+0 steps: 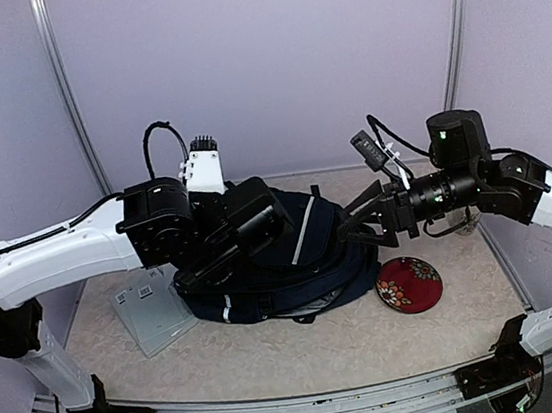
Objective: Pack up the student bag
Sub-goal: Pass from the left arm to the right
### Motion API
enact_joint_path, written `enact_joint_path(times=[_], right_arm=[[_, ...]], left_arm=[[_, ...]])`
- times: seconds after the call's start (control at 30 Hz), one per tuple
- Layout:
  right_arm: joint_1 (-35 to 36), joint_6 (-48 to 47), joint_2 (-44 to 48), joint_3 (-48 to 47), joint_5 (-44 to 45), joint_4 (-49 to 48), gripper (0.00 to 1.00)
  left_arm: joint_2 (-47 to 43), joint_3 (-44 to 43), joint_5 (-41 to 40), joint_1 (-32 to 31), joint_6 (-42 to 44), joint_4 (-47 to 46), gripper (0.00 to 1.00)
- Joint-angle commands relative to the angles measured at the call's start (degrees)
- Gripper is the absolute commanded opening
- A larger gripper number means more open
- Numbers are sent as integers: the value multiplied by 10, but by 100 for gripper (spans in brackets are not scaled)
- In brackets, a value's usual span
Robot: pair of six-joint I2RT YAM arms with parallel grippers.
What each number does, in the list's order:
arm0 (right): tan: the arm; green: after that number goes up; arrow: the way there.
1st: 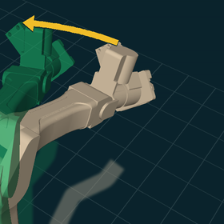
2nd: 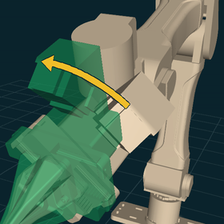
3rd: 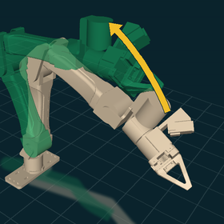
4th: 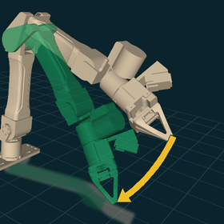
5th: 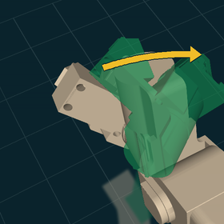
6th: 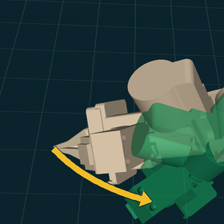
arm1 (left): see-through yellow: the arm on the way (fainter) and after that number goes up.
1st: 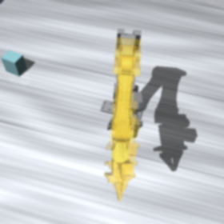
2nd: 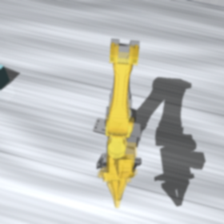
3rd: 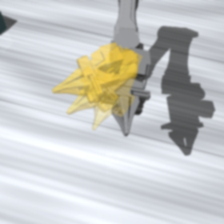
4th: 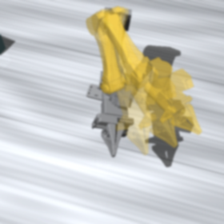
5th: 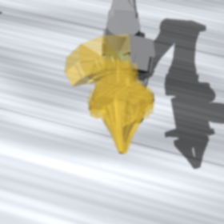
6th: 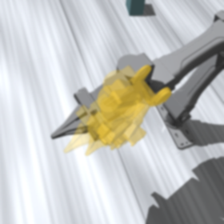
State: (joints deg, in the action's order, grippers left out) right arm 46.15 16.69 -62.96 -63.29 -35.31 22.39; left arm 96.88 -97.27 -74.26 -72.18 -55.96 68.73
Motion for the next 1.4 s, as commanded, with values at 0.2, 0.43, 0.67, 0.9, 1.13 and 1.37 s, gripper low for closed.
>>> enact_joint_path(times=[0.2, 0.43, 0.67, 0.9, 1.13, 1.37], right_arm=[[-45, -41, -16, -135, -26, 43, 84], [-69, -128, -31, -225, -17, 134, 91], [-76, -318, -23, -340, -85, 289, 99], [-76, -451, -7, -285, -119, 297, 100], [-76, -450, -16, -292, -128, 259, 100], [-76, -436, 2, -227, -153, 204, 100]], left_arm=[[-133, 139, 307, -48, 508, -647, 0], [-138, 115, 547, -42, 539, -651, 0], [-227, 205, 726, 25, 562, -691, 0], [-276, 248, 842, 50, 586, -707, 0], [-301, 253, 884, 49, 596, -688, 0], [-310, 274, 908, 44, 583, -713, 0]])
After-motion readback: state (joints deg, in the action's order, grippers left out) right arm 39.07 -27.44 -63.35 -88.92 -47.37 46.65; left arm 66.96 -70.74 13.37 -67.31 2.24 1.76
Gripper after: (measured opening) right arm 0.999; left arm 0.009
